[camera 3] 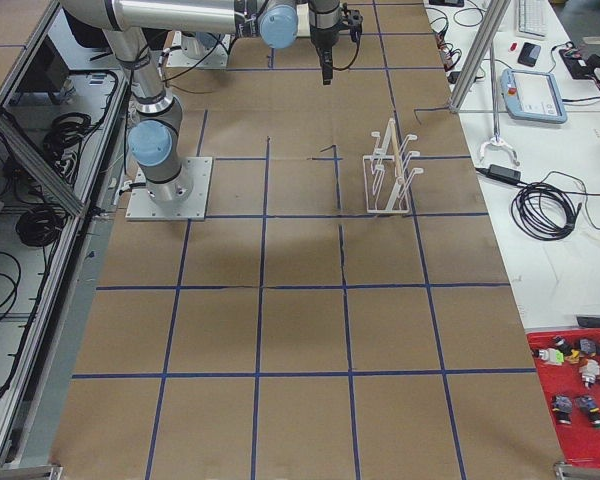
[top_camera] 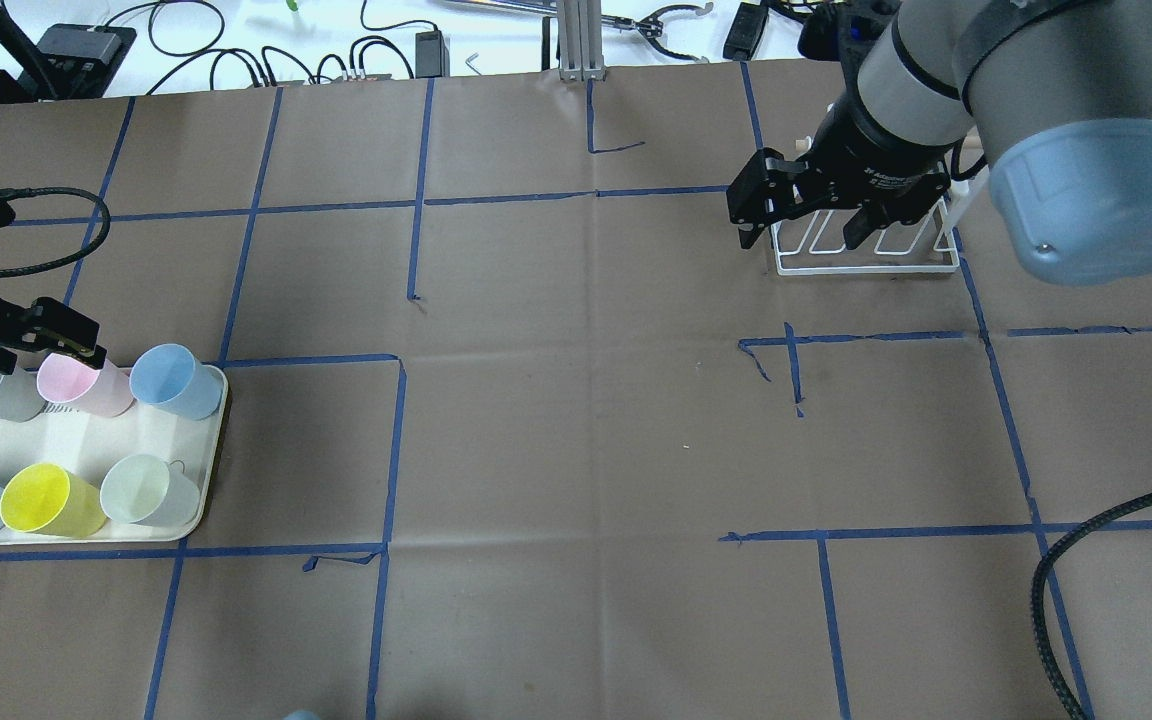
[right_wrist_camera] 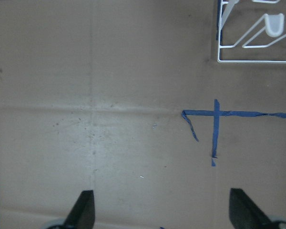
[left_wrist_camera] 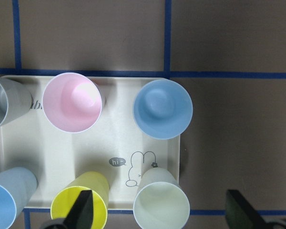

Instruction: Transfer IKEA cup to right arm and place on rack

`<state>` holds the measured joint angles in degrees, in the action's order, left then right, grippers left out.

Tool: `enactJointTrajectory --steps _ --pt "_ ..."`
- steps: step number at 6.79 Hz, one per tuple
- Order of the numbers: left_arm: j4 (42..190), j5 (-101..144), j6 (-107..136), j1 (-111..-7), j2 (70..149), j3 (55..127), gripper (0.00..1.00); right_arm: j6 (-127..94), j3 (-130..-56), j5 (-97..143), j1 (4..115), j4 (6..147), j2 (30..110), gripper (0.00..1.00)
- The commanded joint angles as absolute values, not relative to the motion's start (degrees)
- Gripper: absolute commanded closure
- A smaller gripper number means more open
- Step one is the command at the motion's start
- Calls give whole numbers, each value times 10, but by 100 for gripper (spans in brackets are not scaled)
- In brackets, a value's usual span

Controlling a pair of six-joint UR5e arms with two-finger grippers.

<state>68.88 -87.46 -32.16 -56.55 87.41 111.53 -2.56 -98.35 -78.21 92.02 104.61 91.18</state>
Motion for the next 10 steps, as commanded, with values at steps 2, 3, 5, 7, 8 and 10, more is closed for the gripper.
enactJointTrajectory --steps 2,3,5,7,8,10 --pt "629 -838 -286 -616 910 1126 3 -186 -1049 -687 931 1201 915 0" --pt "591 -839 -289 -619 940 1137 3 -248 -1069 -686 952 1269 913 0" --pt "528 -867 -289 -619 973 1174 3 -356 -1112 -686 973 1409 908 0" --pt "512 -869 -288 -619 977 1199 3 -430 -1177 -685 975 1578 909 0" --pt "512 -870 -289 -620 983 1202 3 -512 -1206 -685 985 1641 910 0" --pt "499 -872 -290 -620 1004 1202 3 -680 -1250 -684 997 1741 908 0"
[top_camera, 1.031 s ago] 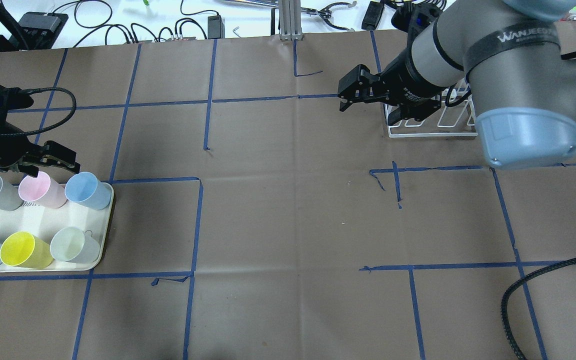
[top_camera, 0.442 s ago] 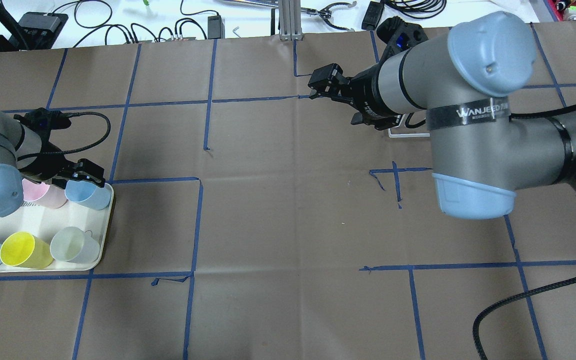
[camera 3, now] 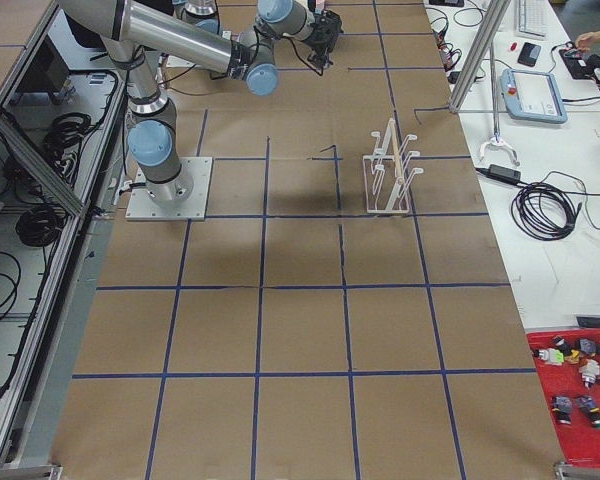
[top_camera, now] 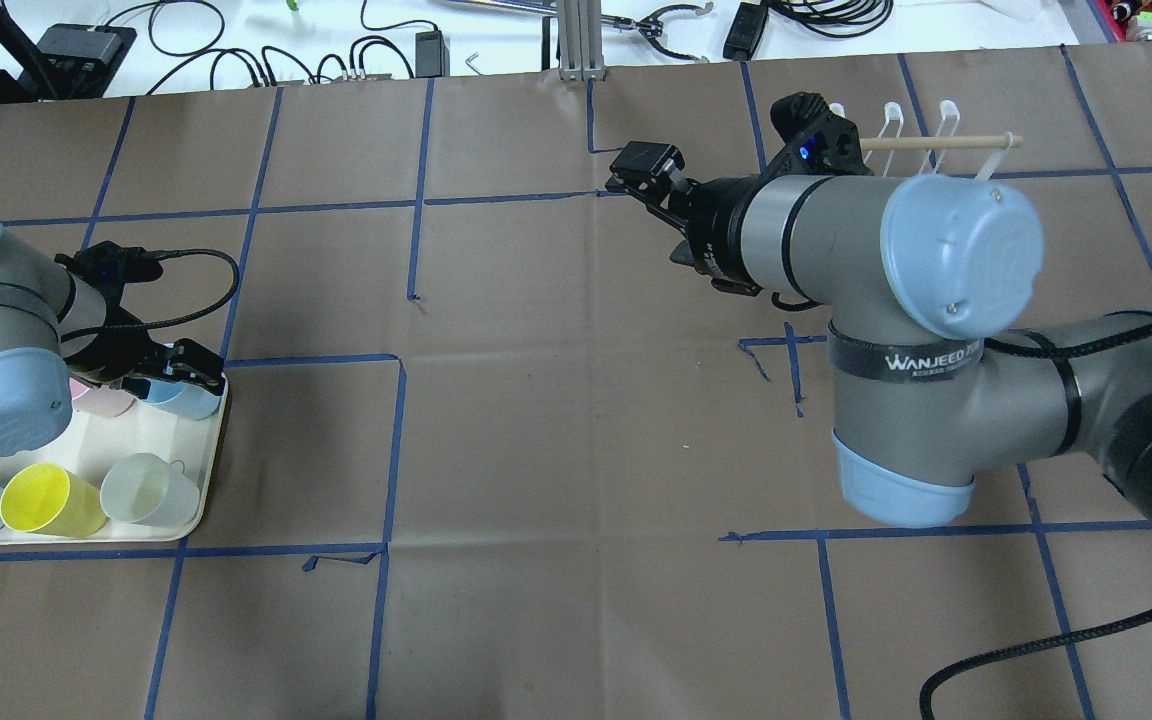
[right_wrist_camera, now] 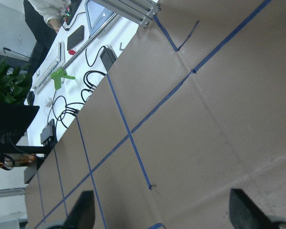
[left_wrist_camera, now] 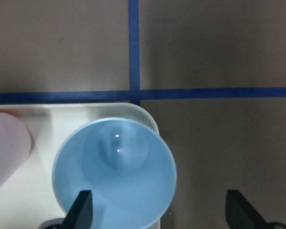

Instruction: Transfer IKEA cup to right arm and place on rack

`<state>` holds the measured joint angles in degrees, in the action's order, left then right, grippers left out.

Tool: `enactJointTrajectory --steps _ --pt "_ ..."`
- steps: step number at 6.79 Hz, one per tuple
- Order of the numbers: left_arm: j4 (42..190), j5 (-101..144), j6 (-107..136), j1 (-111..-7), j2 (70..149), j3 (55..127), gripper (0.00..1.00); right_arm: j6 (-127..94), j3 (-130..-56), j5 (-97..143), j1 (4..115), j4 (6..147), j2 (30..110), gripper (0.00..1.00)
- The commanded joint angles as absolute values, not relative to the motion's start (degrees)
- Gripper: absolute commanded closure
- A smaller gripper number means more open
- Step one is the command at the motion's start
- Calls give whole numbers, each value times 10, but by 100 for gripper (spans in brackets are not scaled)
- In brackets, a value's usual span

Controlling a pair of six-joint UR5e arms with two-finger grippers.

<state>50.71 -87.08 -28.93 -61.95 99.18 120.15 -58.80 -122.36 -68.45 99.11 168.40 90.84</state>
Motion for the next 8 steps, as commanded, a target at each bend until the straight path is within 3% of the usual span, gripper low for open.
enactJointTrajectory --steps 1,3,4,6,8 --pt "494 -894 -291 -620 1005 1201 9 -696 -1259 -674 997 1774 907 0" --pt "491 -904 -292 -622 998 1197 63 -694 -1259 -658 997 1782 895 0" --pt "491 -903 -289 -622 998 1197 77 -695 -1259 -658 996 1789 886 0" --pt "490 -897 -287 -623 998 1196 97 -696 -1259 -658 996 1809 879 0" --pt "497 -896 -286 -627 980 1176 100 -696 -1259 -658 997 1809 879 0"
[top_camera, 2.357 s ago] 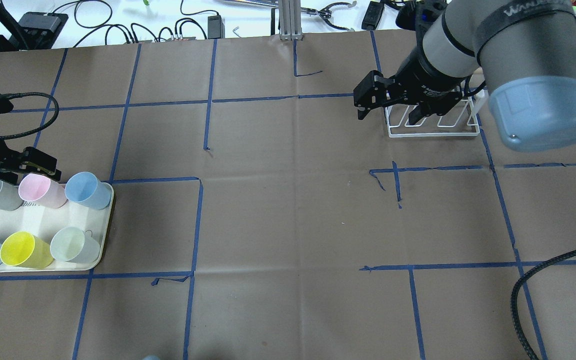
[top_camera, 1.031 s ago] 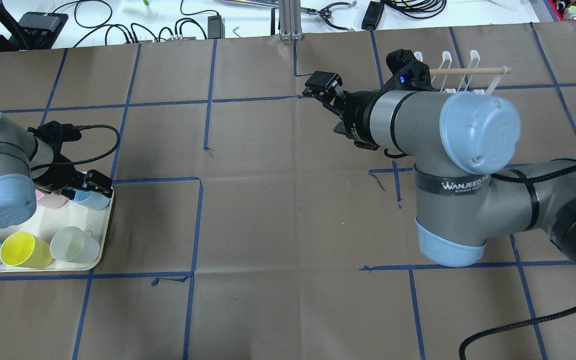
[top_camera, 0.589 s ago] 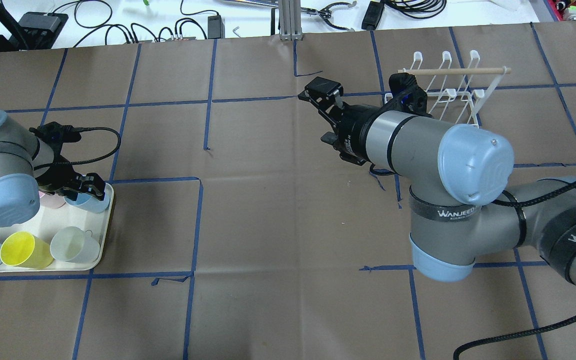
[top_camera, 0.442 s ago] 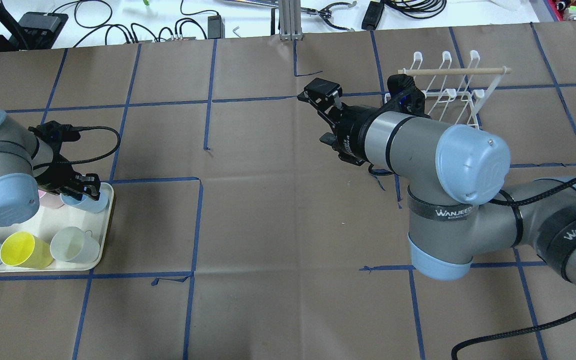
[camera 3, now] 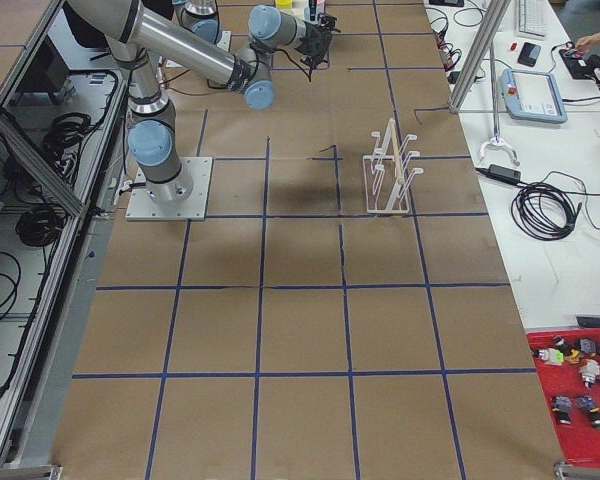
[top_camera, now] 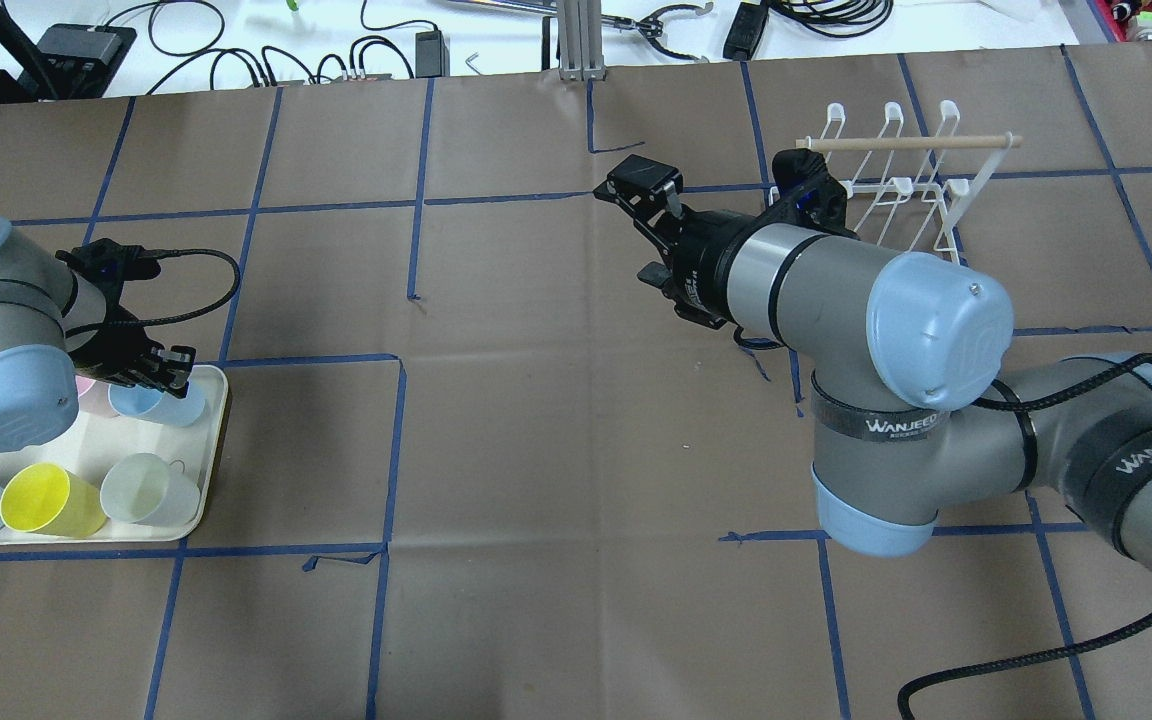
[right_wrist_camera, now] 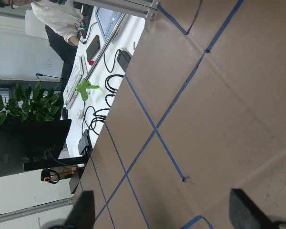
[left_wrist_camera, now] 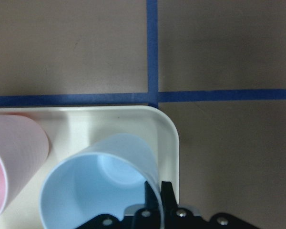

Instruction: Transfer IKEA cup to right arm and place on rack

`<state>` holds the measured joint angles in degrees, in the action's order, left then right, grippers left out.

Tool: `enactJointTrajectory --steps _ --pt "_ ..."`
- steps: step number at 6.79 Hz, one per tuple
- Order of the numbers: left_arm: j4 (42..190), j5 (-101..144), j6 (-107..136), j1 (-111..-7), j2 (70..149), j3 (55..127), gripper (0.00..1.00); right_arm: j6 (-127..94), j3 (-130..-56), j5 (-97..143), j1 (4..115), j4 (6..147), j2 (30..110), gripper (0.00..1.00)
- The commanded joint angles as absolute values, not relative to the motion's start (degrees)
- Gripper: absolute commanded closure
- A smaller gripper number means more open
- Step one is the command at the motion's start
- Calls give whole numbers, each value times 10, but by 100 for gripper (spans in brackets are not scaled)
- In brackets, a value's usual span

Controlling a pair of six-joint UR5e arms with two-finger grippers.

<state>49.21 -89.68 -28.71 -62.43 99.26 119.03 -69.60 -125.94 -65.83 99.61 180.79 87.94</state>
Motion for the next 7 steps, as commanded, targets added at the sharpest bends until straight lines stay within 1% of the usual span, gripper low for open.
enactJointTrajectory --steps 1,3,4,5,6,7 --pt "532 -896 -285 -630 953 1155 100 -696 -1259 -658 997 1809 879 0" --pt "634 -896 -270 -635 899 1111 100 -725 -1259 -659 997 1824 879 0" --pt "720 -895 -263 -646 878 1060 100 -726 -1259 -659 997 1844 869 0" --pt "796 -895 -245 -657 878 992 100 -727 -1259 -659 997 1883 846 0" --pt "842 -889 -239 -664 884 951 100 -728 -1259 -657 997 1938 814 0" --pt "839 -861 -243 -664 888 947 100 -730 -1259 -637 996 1992 786 0"
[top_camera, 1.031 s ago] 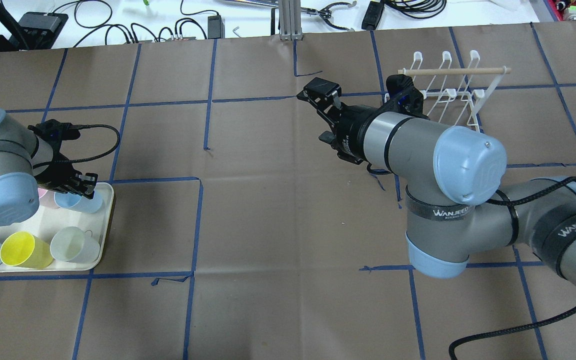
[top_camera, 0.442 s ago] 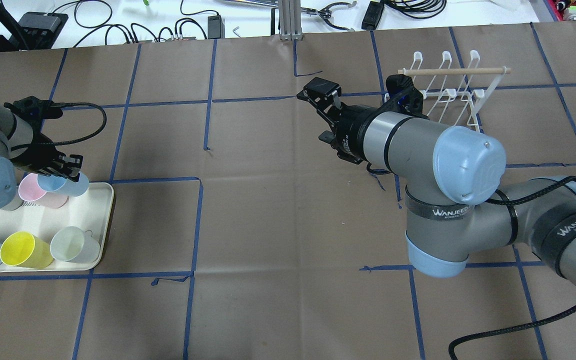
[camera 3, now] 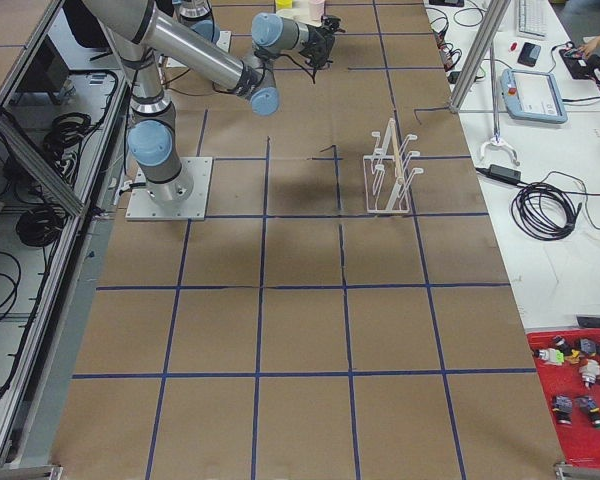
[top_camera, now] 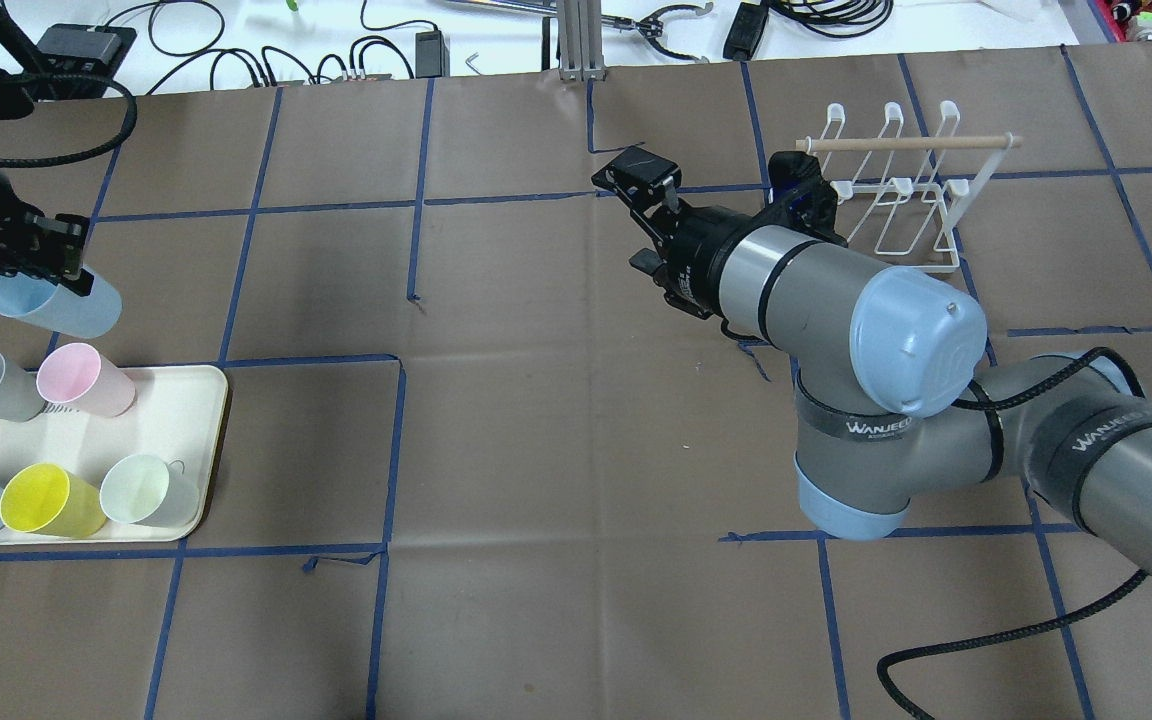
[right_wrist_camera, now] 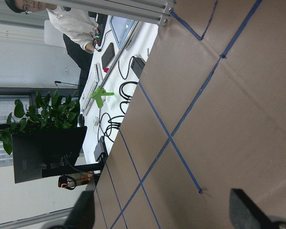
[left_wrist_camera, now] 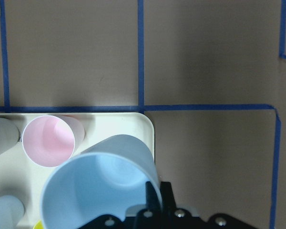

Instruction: Transfer IKEA cup to right arm and place on rack

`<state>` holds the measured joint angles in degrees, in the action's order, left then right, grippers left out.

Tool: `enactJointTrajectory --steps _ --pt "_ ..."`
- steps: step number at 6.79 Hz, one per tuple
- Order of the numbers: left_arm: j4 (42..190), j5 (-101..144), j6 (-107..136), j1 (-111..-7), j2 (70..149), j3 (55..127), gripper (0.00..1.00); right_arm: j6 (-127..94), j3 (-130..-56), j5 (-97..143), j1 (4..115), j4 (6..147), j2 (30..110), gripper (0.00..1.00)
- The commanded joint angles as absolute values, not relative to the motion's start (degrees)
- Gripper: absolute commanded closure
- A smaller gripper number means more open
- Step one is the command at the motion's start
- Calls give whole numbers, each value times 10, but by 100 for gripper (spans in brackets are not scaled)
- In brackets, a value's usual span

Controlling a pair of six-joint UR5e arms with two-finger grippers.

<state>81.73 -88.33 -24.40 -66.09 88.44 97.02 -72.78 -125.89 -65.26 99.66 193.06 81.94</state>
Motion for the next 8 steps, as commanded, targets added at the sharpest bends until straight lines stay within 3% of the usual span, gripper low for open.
enactJointTrajectory --steps 1,4,8 --pt "828 -793 -257 -665 891 949 100 -730 -1258 -620 994 2015 773 0" --pt "675 -541 -291 -672 895 983 100 -731 -1265 -575 973 2016 778 0" --pt "233 -408 -291 -735 925 1144 100 -730 -1294 -577 971 2014 800 0"
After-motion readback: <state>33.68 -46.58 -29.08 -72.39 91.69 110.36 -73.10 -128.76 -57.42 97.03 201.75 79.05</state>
